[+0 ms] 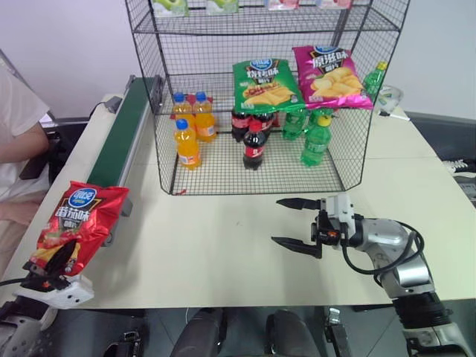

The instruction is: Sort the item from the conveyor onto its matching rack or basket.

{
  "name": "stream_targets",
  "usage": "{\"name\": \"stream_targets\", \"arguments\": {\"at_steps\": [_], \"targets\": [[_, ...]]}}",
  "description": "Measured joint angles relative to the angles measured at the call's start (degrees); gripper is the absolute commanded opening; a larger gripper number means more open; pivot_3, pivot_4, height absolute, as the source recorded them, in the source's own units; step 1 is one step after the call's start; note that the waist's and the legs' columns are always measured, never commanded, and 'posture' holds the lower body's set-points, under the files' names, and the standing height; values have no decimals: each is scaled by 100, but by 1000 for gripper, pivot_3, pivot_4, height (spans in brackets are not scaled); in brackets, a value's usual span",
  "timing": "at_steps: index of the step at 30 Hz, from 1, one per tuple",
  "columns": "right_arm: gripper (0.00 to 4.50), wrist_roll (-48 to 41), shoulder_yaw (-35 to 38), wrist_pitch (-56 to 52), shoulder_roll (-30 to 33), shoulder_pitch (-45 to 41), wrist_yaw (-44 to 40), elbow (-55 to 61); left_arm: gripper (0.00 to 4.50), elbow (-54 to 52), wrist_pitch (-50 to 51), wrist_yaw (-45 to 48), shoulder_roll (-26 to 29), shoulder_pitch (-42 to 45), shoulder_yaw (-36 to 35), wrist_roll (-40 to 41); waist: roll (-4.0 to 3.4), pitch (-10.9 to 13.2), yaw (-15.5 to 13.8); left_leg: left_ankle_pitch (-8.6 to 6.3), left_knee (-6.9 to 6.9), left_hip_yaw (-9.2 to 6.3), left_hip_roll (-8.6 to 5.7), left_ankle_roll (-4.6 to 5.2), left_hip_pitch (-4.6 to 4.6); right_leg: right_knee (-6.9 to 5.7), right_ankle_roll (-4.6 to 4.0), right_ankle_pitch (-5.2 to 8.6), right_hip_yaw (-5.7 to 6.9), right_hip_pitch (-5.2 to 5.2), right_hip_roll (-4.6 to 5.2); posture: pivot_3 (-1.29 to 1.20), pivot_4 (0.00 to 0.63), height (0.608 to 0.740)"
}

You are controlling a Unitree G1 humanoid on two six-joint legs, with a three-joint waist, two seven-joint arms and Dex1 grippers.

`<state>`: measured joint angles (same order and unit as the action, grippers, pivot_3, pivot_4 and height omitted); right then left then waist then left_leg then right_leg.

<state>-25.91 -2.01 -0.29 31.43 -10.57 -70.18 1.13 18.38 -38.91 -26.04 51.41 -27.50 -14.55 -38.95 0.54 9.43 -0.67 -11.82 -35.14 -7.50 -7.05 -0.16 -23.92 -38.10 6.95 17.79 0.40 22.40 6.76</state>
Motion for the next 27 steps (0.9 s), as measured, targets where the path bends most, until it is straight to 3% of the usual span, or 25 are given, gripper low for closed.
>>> {"name": "stream_targets", "arguments": {"at_steps": [9,15,21,27], "targets": [[4500,-389,437,-254,-7,66,244,-2,41,-1948,426,935,-71,137,-940,639,4,-2,-5,-1,-2,-1,0,-1,0,2,-2,1,0,-4,1,0,150,740],[4500,-641,1060,-96,-343,15,804,-37,41,-2834,501,1600,-99,612,-1092,713,3,-2,14,1,2,1,1,1,0,0,-2,0,-1,-1,-1,0,150,740],[4500,-563,1428,332,-466,-147,1386,-74,41,-3428,677,2149,-375,1750,-595,703,-1,-3,-5,4,-3,3,-2,-1,2,-1,-1,-1,-1,-6,-1,0,150,740],[4500,-431,1361,444,-739,63,1749,21,41,-3193,1507,2323,-1110,3544,230,282,-4,-4,-16,11,-4,1,-3,-9,6,-17,0,-2,0,-10,-12,0,150,740]]}}
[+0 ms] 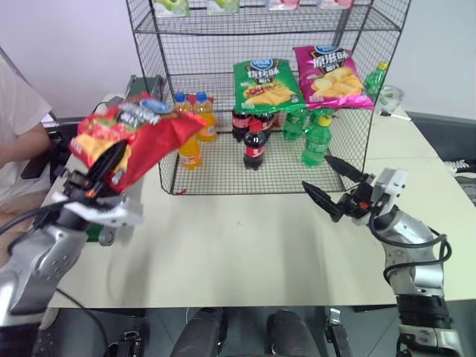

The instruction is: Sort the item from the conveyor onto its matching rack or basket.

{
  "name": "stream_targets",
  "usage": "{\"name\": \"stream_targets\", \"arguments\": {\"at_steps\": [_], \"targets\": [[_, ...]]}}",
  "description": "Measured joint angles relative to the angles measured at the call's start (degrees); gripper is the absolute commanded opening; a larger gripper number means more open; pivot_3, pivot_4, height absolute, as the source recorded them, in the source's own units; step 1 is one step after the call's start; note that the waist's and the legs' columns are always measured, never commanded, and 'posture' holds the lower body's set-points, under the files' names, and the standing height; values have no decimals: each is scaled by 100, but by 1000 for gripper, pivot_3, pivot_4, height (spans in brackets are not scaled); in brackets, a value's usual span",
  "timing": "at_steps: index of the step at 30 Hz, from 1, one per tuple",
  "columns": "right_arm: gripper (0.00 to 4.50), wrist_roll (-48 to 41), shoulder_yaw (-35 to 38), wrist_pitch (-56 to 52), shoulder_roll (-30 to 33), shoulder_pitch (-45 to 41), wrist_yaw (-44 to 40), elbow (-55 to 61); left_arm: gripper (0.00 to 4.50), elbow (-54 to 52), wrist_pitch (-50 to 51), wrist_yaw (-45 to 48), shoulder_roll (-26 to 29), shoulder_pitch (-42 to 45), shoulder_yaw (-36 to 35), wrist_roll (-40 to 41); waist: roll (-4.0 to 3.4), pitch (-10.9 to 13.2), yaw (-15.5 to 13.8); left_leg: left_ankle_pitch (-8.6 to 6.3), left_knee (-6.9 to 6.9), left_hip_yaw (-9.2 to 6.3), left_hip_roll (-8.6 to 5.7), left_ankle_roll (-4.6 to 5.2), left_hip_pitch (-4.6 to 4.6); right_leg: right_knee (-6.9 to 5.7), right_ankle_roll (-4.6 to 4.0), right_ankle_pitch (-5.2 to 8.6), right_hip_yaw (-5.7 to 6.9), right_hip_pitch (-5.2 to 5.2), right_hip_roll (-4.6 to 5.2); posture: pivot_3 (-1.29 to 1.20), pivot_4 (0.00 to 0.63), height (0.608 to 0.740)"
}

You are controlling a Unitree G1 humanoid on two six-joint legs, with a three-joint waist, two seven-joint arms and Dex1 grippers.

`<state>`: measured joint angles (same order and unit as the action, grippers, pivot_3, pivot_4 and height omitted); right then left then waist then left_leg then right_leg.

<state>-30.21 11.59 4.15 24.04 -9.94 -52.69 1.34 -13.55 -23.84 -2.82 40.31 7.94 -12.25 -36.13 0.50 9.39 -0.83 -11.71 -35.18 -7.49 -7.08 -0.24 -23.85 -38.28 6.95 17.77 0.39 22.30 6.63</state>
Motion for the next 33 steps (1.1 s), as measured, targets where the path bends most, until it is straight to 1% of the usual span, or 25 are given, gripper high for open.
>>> {"name": "stream_targets", "arguments": {"at_steps": [2,5,8,10,12,14,16,17,22,30,33], "targets": [[4500,26,-110,4,-75,-2,86,112,41,233,310,-31,-285,555,309,-259,1,-1,14,1,-2,1,-1,-2,0,-2,4,-2,-1,-10,-7,0,150,740],[4500,55,-152,17,-99,8,176,132,41,999,617,-219,-787,1413,960,-704,1,-2,12,3,-3,3,-3,-3,-1,-4,6,-3,-1,-14,-9,0,150,740],[4500,75,-224,23,-127,0,219,136,41,1980,792,-462,-1281,2069,1484,-862,3,-1,13,5,-5,2,-3,-5,-3,-8,7,-4,-1,-12,-10,0,150,740],[4500,87,-242,24,-126,-14,238,138,41,2544,917,-625,-1589,2417,1680,-877,4,-1,34,5,-4,3,-3,-5,-7,-8,7,-4,-2,-7,-10,0,150,740],[4500,95,-258,24,-122,-40,256,140,41,2953,960,-784,-1711,2744,1861,-897,6,1,45,6,-5,2,-2,-7,-15,-11,7,-4,-2,5,-12,0,150,740],[4500,114,-269,24,-115,-51,262,138,41,3490,1098,-1087,-1846,3285,2015,-955,7,1,37,8,-6,1,-2,-9,-17,-13,8,-4,-1,4,-12,0,150,740],[4500,132,-307,24,-117,-66,268,141,41,3946,1224,-1315,-1983,3726,2009,-884,8,1,37,8,-8,2,-3,-9,-17,-14,8,-5,-1,3,-12,0,150,740],[4500,142,-335,23,-119,-75,280,141,41,4338,1326,-1448,-2077,4040,2012,-802,8,1,36,8,-10,2,-4,-9,-17,-14,9,-4,-1,3,-12,0,150,740],[4500,185,-353,23,-122,-77,294,144,41,5233,1440,-1845,-2194,4378,2049,-673,10,2,77,10,-8,2,-4,-11,-18,-15,10,-4,-1,6,-12,0,150,740],[4500,189,-397,6,-123,-74,340,193,41,6962,1600,-2739,-2494,5462,2048,-185,22,9,62,9,-12,2,-5,-11,-21,-17,11,-5,-1,7,-12,0,150,740],[4500,190,-415,2,-122,-70,350,199,41,7318,1569,-2915,-2585,5654,2083,-78,22,9,64,10,-13,2,-5,-11,-21,-19,11,-5,-1,7,-12,0,150,740]]}}
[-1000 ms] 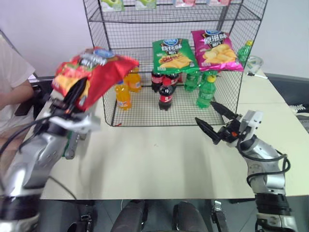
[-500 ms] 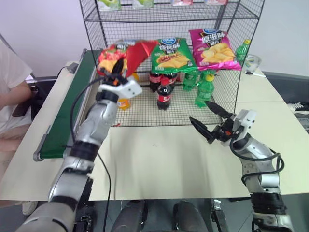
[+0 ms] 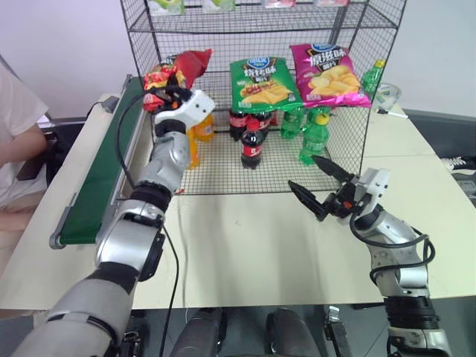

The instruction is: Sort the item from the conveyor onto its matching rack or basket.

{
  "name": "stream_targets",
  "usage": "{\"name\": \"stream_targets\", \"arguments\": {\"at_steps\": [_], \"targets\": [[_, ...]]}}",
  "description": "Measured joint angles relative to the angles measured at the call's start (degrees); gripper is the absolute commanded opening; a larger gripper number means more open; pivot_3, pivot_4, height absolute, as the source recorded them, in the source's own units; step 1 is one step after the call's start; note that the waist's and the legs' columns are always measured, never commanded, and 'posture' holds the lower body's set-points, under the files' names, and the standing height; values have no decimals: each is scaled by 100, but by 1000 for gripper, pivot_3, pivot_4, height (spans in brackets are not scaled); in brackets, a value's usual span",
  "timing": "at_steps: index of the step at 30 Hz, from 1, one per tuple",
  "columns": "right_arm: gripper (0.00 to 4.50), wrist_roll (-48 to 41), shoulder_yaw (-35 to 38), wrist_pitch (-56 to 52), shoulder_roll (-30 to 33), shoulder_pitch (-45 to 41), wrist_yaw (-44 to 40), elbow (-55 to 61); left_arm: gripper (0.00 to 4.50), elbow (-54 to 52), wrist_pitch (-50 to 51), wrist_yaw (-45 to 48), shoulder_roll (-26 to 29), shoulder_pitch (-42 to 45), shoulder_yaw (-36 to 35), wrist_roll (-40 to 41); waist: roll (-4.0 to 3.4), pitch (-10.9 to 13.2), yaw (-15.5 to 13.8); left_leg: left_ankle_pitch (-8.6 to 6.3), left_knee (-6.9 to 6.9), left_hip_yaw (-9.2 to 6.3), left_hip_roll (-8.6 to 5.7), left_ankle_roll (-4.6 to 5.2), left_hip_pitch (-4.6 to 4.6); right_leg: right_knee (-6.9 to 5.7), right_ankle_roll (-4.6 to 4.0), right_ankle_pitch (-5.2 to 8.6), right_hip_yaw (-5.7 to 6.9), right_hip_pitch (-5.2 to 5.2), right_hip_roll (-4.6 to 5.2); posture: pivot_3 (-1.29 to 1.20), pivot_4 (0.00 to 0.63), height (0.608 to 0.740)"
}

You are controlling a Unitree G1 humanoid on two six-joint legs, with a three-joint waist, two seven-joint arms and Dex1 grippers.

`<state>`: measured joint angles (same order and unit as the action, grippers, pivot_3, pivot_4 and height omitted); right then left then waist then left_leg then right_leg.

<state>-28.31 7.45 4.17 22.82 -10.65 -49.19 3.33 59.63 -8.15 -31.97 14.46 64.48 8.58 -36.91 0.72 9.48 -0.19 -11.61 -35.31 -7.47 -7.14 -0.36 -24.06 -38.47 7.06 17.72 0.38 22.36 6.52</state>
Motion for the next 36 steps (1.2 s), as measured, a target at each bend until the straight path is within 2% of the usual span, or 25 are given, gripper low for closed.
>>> {"name": "stream_targets", "arguments": {"at_steps": [9,14,17,22,26,36], "targets": [[4500,-18,-24,-10,-1,2,37,142,41,691,-164,-177,-99,304,279,94,2,1,-3,1,-3,0,-1,-1,-6,-2,0,0,0,5,0,0,150,740],[4500,-13,-22,-10,-1,2,57,142,41,858,-460,18,-98,379,286,368,2,1,-4,14,-6,0,-2,-25,-9,-3,1,-1,0,6,0,0,150,740],[4500,-12,-22,-10,-2,2,68,142,822,889,-655,216,-96,379,282,516,2,1,-3,15,-8,0,-2,-25,-10,-4,1,-1,0,7,0,0,150,740],[4500,-10,-23,-10,-1,1,80,142,3071,797,-764,289,-26,379,416,494,2,1,-2,15,-10,0,-2,-25,-11,-7,2,-1,0,7,0,0,150,740],[4500,-7,-27,-10,1,1,55,142,3071,394,-908,596,145,172,413,532,1,0,2,15,-11,0,-2,-25,-11,-8,2,-1,0,8,0,0,150,740],[4500,-6,-27,-6,3,-8,-27,134,3071,-1852,-783,1627,571,-1254,357,832,-1,-1,90,16,-12,-1,-1,-26,-11,-10,1,-1,-4,10,0,0,150,740]]}}
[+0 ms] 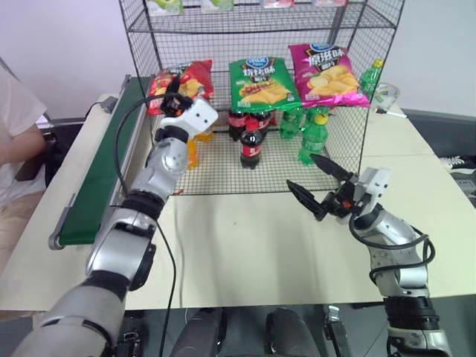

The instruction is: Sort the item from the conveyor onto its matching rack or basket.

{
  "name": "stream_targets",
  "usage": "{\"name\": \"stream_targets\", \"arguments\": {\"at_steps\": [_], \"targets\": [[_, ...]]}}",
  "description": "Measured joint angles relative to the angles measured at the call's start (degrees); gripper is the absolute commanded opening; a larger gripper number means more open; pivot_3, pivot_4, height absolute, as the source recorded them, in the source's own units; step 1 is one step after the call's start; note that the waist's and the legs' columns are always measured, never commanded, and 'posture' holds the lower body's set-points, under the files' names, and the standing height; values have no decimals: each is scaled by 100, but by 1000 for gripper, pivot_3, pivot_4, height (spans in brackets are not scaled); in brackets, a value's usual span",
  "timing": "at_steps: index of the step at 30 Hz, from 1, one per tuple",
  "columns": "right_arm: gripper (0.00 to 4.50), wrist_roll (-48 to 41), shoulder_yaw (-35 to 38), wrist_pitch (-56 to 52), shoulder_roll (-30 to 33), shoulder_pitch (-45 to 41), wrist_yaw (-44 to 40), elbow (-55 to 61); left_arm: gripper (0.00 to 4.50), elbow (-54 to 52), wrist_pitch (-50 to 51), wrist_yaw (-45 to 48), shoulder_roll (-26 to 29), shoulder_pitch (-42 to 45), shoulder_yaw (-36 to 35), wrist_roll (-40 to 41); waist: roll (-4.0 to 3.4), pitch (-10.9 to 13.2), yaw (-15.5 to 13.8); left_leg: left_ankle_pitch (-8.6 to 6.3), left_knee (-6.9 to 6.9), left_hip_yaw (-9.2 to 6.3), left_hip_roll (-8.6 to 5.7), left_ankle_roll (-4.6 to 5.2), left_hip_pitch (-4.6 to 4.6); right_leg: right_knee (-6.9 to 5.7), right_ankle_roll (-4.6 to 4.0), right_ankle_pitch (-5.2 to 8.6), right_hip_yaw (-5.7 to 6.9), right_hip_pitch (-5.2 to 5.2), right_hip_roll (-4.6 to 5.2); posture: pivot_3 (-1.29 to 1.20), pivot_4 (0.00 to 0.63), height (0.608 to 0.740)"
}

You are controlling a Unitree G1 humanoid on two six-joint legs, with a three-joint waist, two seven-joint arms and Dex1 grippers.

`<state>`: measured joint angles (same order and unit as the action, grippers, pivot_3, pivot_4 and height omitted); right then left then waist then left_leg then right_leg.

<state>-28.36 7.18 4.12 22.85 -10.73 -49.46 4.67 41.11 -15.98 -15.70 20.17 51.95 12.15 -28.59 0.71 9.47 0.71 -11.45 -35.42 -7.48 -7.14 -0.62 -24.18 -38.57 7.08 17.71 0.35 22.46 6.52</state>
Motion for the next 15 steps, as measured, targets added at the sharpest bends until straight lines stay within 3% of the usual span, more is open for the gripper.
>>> {"name": "stream_targets", "arguments": {"at_steps": [8,15], "targets": [[4500,-2,-2,0,-1,-31,-58,-28,3071,-2539,367,1224,246,-1486,-324,655,-3,-2,-3,0,1,-1,1,-1,0,1,-1,0,-7,1,2,0,150,740],[4500,-15,113,-5,146,51,-172,-35,3071,-4651,1791,3351,469,-3324,-1331,3536,-13,-8,24,-4,6,-5,7,7,1,4,-5,0,-8,2,11,0,150,740]]}}
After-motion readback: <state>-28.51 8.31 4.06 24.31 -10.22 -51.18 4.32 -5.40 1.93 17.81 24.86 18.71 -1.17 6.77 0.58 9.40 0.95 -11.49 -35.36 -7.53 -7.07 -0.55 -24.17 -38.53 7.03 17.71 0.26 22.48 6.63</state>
